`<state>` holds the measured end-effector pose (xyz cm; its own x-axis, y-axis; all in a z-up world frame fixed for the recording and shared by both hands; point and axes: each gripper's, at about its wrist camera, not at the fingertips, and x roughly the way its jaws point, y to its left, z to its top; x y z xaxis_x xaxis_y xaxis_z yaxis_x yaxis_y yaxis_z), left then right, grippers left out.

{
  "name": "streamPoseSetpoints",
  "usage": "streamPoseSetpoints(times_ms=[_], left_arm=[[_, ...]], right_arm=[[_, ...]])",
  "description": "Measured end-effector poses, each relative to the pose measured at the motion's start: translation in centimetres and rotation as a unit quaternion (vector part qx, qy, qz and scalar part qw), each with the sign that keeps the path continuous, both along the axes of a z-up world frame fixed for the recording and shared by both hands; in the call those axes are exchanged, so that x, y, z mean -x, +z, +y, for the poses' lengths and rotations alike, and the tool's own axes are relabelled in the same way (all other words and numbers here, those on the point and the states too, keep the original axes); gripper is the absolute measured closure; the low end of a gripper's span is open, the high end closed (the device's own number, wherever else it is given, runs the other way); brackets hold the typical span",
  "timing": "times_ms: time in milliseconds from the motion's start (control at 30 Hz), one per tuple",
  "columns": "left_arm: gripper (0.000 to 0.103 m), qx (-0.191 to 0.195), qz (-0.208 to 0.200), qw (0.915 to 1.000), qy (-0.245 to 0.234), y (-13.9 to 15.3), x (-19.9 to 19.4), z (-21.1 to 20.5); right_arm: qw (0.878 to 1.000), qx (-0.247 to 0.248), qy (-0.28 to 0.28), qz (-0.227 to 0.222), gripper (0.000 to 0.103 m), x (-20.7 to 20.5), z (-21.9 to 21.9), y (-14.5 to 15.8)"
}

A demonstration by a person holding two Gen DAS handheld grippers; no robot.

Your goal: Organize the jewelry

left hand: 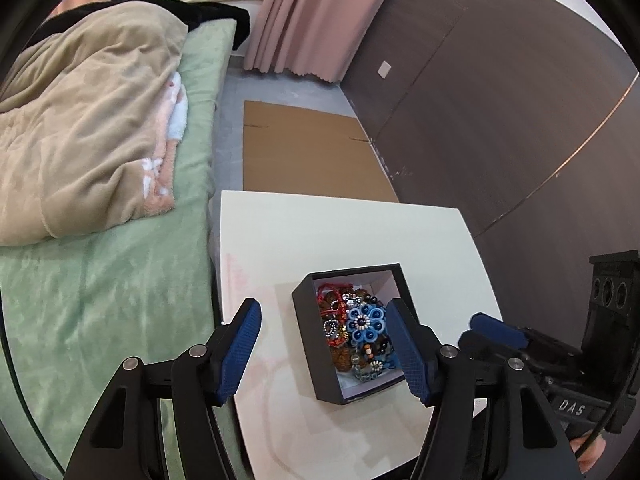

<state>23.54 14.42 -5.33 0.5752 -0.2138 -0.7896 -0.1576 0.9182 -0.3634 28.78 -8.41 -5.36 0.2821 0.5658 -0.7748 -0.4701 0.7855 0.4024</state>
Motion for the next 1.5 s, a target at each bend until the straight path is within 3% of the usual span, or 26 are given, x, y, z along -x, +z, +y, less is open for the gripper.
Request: streamPoseSetpoints(times_ms=[167, 300, 367, 467, 533, 633, 733, 800, 1000, 1500], left_arm=[[0.025, -0.021, -0.017, 0.9996, -0.006, 1.1, 0.8, -1.0], [0.022, -0.034, -0.047, 0.9983, -0.003, 2.0, 1.4, -1.9], [0.022, -0.032, -0.056, 0.9979, 0.006, 2.6, 1.4, -2.2], [0.017, -0.030, -0.077, 0.9966, 0.007, 4.1, 2.0, -3.0], [0.010, -0.047, -0.097, 0.9942, 0.003, 5.2, 2.7, -4.0], [0.007, -0.066, -0.119, 0.9906, -0.003, 6.2, 3.6, -5.2], [0.005, -0.077, -0.123, 0.9894, -0.005, 6.2, 4.4, -6.1], [0.005, -0.085, -0.123, 0.9888, -0.008, 6.1, 5.0, -6.6], [0.000, -0.118, -0.139, 0.9824, -0.039, 6.0, 7.7, -9.4], [0.001, -0.156, -0.165, 0.9737, -0.017, 5.6, 13.5, -11.5]], right_arm=[[0.999, 0.009, -0.028, -0.013, 0.048, 0.8, -2.0, 1.8], [0.997, 0.013, -0.050, -0.050, 0.033, 1.9, -3.7, 3.8], [0.996, 0.017, -0.056, -0.064, 0.032, 2.4, -4.5, 4.5], [0.995, 0.027, -0.066, -0.071, 0.032, 2.8, -5.6, 4.8], [0.994, 0.033, -0.072, -0.076, 0.031, 3.1, -6.2, 4.6], [0.993, 0.046, -0.082, -0.068, 0.027, 3.4, -7.1, 4.1], [0.992, 0.048, -0.088, -0.080, 0.015, 4.0, -7.7, 4.4], [0.990, 0.042, -0.093, -0.093, 0.001, 4.7, -8.2, 5.0], [0.987, 0.037, -0.113, -0.112, 0.000, 6.1, -10.1, 5.1], [0.984, 0.043, -0.082, -0.151, 0.000, 11.1, -12.1, 5.5]])
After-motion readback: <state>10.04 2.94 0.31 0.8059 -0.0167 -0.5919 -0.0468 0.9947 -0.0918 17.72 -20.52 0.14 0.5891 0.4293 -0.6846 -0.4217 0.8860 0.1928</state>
